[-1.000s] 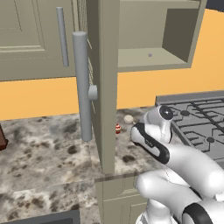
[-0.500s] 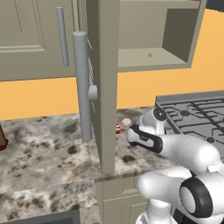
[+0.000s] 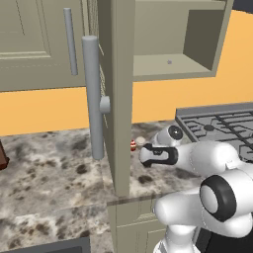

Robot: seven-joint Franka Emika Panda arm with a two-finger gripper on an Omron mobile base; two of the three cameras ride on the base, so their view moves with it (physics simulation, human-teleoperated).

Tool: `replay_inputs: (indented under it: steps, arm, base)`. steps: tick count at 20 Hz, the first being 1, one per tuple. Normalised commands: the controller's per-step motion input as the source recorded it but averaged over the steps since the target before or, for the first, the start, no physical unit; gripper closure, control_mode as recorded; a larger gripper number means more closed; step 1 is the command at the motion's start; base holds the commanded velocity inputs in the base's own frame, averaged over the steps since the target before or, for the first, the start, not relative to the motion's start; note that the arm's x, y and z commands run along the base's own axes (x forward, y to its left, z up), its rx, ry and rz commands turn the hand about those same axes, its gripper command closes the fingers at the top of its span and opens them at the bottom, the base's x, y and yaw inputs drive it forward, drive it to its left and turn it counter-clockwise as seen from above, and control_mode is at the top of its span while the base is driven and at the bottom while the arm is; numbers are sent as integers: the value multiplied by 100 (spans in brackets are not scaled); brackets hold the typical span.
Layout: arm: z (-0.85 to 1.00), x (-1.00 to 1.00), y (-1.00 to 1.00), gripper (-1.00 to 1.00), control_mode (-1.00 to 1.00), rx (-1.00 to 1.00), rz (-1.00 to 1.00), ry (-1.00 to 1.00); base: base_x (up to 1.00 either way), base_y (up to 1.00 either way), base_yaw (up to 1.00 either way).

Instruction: Pick the dish brush and bar soap from the cabinet and place them on the counter.

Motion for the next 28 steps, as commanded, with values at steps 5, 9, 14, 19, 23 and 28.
replay_inputs:
  steps: [5,9,14,19,23,28]
  arm:
    - [-25,2,1,100,-100,0,0,0]
    - [-29,0,0,100,-100,0,0,0]
    - [-33,0,2,100,-100,-1,0,0]
    - [-29,0,0,100,-100,-1,0,0]
    - [-27,0,0,100,-100,-1,0,0]
    - [-27,4,0,100,-100,0,0,0]
  base:
    - [0,0,0]
    - [0,0,0]
    - [0,0,0]
    - [0,0,0]
    - [0,0,0]
    - [0,0,0]
